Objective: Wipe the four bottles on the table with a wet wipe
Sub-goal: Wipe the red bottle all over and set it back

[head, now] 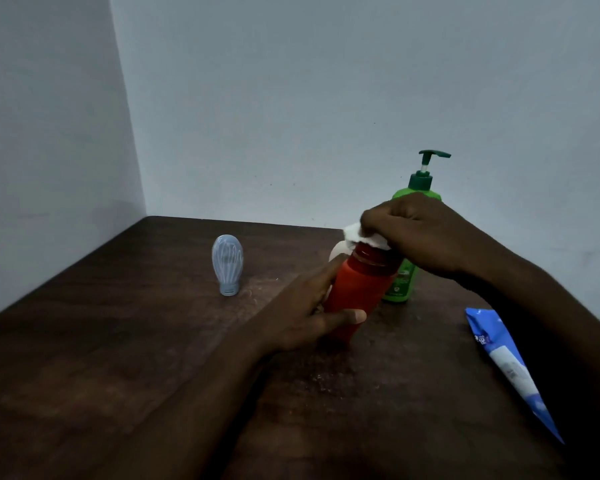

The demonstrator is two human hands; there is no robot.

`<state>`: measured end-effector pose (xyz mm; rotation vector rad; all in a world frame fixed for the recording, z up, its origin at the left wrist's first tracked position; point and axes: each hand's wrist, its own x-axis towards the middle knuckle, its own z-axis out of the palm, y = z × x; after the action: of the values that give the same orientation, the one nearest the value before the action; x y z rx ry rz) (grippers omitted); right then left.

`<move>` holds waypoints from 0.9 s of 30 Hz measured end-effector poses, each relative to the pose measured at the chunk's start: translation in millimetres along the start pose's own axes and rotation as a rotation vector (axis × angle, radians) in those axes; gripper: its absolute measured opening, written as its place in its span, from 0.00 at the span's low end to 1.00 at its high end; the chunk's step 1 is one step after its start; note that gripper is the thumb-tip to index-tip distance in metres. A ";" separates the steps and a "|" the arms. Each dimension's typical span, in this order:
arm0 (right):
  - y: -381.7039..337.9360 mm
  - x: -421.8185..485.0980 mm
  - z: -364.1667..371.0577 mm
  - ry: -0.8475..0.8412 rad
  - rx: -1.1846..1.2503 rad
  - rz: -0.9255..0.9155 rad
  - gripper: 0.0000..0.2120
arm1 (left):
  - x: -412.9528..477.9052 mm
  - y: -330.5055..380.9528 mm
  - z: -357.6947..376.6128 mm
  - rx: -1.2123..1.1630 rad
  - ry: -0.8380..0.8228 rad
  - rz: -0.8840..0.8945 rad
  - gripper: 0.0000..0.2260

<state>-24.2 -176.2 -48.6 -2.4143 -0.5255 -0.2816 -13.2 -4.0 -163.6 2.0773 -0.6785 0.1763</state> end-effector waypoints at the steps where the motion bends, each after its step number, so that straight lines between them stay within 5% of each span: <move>1: 7.9 0.0 -0.1 0.030 0.068 0.046 0.18 | 0.7 -0.9 0.0 -0.010 -0.002 0.002 0.27; 11: 59.7 -16.4 40.8 0.273 0.881 0.299 0.09 | 3.8 -12.6 4.0 -0.277 -0.043 -0.093 0.26; 18: 44.8 -20.3 66.9 0.673 0.333 -0.070 0.08 | 4.2 -15.7 7.5 -0.385 -0.011 -0.139 0.22; 22: 41.0 -14.4 75.8 0.680 0.087 -0.197 0.09 | 4.0 -14.0 10.5 -0.582 -0.023 -0.198 0.28; 25: 38.5 -13.1 76.1 0.661 -0.056 -0.250 0.08 | 3.4 -11.1 9.1 -0.652 0.091 -0.223 0.15; 27: 36.6 -14.1 78.3 0.612 -0.152 -0.300 0.07 | 2.9 -14.9 8.1 -0.768 0.086 -0.215 0.23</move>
<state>-15.5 -156.9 -133.5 -2.2169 -0.5870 -1.1773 -3.9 -5.2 -178.1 1.3763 -0.3776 -0.1083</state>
